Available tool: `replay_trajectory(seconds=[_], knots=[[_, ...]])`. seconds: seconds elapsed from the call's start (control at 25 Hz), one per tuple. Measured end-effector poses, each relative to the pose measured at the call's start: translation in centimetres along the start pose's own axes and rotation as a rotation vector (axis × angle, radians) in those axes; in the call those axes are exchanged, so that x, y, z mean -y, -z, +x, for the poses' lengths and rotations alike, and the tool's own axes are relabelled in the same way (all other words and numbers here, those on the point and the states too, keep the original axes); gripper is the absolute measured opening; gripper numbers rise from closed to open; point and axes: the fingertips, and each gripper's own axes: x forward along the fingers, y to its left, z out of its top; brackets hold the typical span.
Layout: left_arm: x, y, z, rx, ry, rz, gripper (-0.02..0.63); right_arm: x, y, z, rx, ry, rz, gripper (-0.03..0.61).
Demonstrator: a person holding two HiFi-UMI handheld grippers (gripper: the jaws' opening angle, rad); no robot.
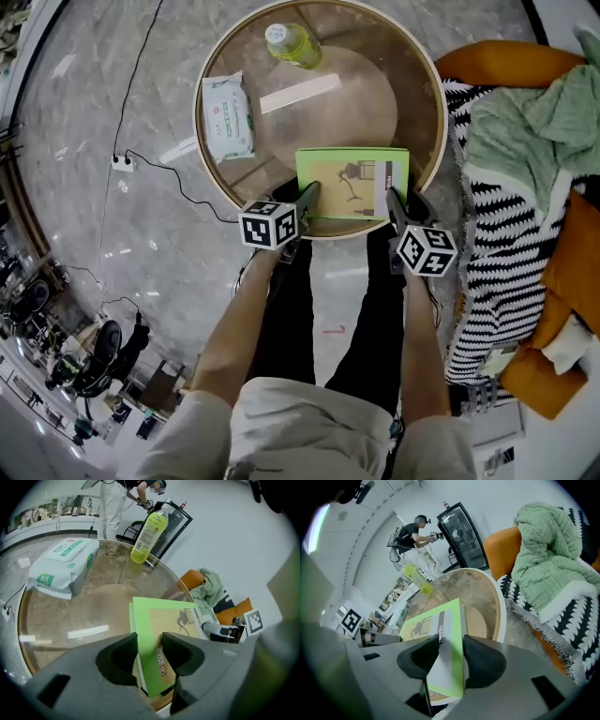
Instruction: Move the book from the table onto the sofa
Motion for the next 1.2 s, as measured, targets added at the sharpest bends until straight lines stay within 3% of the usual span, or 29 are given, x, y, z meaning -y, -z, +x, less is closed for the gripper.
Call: replay_trajectory(seconds=[0.24,0.48,0.76,1.0,1.2], knots=[[1.6,-2.4,-1.5,0.025,0.019,0.082,0.175,-1.2,-1.2,-2.4,0.08,0.069,0.004,0.166],[5.9,-5.9,-5.5,0.083,0.055,0.186,0.175,-3.3,-4.4,-7.9,0.202,0.133,0.025,0.164],[12.6,-9.6,-12.6,0.114,0.119,0.298,0.175,-7.4,-7.9,-17.6,0.357,0.246,0.065,0.163],[19.9,-13.5,-18.0,0.177,0.22,0.484,0.175,-10.2,-10.3,-26.1,0.512,0.325,0.169,0.163],[26.5,-14.0,-20.1,0.181,0.318,0.599,0.175,-10.5,-10.2,-33.0,0.638,0.435,0.232,0.163]])
